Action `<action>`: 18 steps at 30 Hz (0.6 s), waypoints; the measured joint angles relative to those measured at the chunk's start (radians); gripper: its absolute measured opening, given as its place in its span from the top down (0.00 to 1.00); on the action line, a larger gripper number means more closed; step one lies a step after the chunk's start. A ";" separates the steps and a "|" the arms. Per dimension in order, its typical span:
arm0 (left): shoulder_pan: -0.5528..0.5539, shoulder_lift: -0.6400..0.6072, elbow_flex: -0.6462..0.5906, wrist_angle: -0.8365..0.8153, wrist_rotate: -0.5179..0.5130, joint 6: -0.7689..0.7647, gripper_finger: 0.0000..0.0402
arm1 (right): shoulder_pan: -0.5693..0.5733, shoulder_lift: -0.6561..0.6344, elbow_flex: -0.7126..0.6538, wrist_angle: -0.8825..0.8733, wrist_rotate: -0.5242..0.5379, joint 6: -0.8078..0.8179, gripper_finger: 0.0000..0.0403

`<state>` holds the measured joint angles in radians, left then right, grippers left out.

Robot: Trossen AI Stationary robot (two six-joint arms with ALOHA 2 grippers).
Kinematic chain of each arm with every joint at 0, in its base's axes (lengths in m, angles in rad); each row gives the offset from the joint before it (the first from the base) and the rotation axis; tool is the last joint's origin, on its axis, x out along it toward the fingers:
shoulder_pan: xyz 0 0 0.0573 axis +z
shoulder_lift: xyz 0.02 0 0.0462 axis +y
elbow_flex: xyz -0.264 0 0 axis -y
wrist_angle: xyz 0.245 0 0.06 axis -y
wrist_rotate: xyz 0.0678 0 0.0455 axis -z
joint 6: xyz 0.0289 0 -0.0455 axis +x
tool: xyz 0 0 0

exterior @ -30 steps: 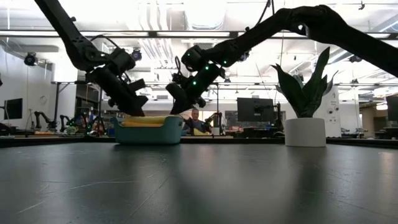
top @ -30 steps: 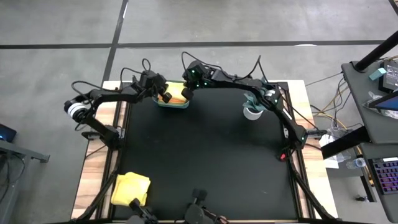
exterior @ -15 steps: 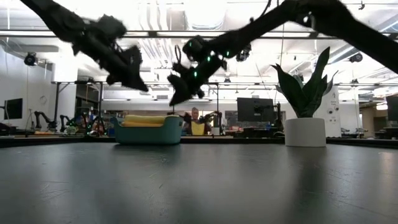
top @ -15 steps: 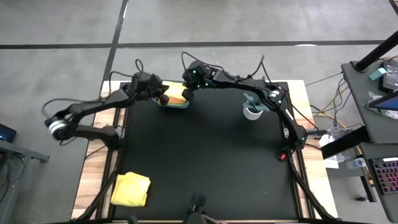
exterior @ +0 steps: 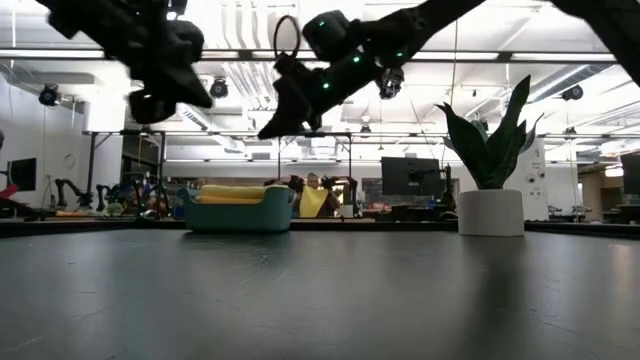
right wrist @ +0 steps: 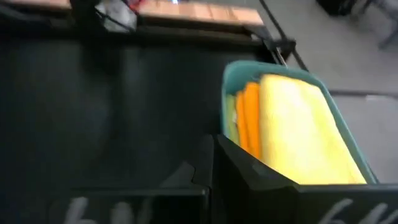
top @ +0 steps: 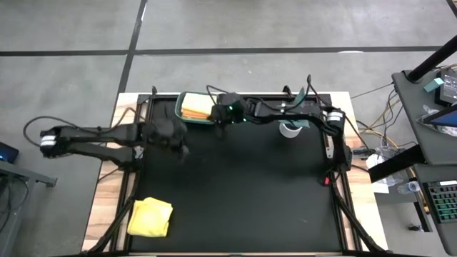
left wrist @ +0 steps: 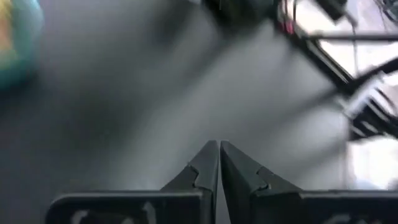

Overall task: Fold microfiber towels
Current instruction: Fold the yellow microfiber cloth

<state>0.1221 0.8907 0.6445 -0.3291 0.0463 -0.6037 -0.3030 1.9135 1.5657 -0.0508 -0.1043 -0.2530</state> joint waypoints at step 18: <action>-0.742 0.436 0.327 -0.577 0.183 -0.912 0.99 | 0.097 -0.062 -0.119 0.146 0.000 0.046 0.98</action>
<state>-0.6203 1.3265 0.9719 -0.9066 0.2295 -1.5153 -0.2063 1.8511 1.4467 0.0948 -0.1040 -0.2066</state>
